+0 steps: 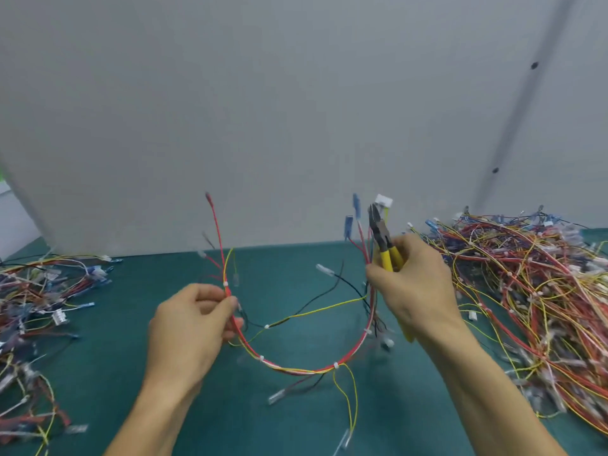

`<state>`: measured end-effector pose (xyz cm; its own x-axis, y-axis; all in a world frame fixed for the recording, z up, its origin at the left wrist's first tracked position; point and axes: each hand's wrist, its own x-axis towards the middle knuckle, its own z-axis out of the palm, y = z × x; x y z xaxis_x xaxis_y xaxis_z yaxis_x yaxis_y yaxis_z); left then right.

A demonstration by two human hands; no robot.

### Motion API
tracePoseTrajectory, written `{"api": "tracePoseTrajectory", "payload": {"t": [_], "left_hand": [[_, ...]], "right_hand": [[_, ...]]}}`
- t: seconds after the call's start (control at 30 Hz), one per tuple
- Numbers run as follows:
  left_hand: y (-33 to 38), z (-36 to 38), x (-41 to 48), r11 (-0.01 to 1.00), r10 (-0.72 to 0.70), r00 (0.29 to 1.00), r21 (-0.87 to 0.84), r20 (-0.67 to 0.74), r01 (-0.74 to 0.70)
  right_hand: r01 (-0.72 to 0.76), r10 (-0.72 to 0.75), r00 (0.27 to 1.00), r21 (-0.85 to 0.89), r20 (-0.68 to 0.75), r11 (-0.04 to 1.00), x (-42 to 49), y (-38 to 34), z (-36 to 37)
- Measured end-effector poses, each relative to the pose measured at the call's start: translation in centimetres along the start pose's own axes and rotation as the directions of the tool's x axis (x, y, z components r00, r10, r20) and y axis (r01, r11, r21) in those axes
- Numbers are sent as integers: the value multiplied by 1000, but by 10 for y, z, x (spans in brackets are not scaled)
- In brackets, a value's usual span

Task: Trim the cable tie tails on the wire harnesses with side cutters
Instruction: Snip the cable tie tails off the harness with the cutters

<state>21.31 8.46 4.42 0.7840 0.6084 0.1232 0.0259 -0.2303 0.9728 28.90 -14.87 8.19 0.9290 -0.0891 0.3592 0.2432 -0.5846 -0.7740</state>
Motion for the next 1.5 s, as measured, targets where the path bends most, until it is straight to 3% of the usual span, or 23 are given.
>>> {"api": "tracePoseTrajectory", "payload": {"t": [0.13,0.23,0.33,0.53,0.87,1.0,1.07,1.13,1.2,1.27,1.33,1.4,1.5], "left_hand": [[16,4,4,961,12,997,-276,82,11],[20,10,5,934,-26,990,-349,142,75],[18,13,8,923,-62,981,-363,184,127],[17,18,8,936,-67,977,-326,204,133],[13,21,8,961,-46,979,-259,201,99],[8,22,7,992,-65,974,-89,218,87],[8,23,5,996,-55,973,77,224,38],[13,22,3,904,43,983,412,176,-113],[24,21,-3,754,283,957,603,58,-259],[42,22,-16,733,539,843,492,4,-471],[57,32,-34,638,662,740,428,121,-640],[61,47,-44,532,656,691,465,302,-708],[60,62,-48,454,520,753,616,403,-643]], "right_hand": [[-32,-1,995,337,97,941,-1,-8,9],[-200,77,967,538,243,819,-2,-5,18],[-347,134,921,614,366,709,0,-2,27],[-436,173,883,628,436,644,2,2,34],[-429,238,894,568,380,702,4,2,33],[-480,343,877,559,337,677,6,4,31],[-500,381,866,561,324,660,7,4,31],[-512,405,858,575,315,638,7,4,32],[-517,427,853,608,301,603,6,2,33],[-515,438,849,652,297,557,5,-3,33],[-507,433,851,680,297,529,2,-10,33],[-496,408,860,695,308,520,-3,-18,31],[-459,328,887,685,324,565,-11,-28,26]]}}
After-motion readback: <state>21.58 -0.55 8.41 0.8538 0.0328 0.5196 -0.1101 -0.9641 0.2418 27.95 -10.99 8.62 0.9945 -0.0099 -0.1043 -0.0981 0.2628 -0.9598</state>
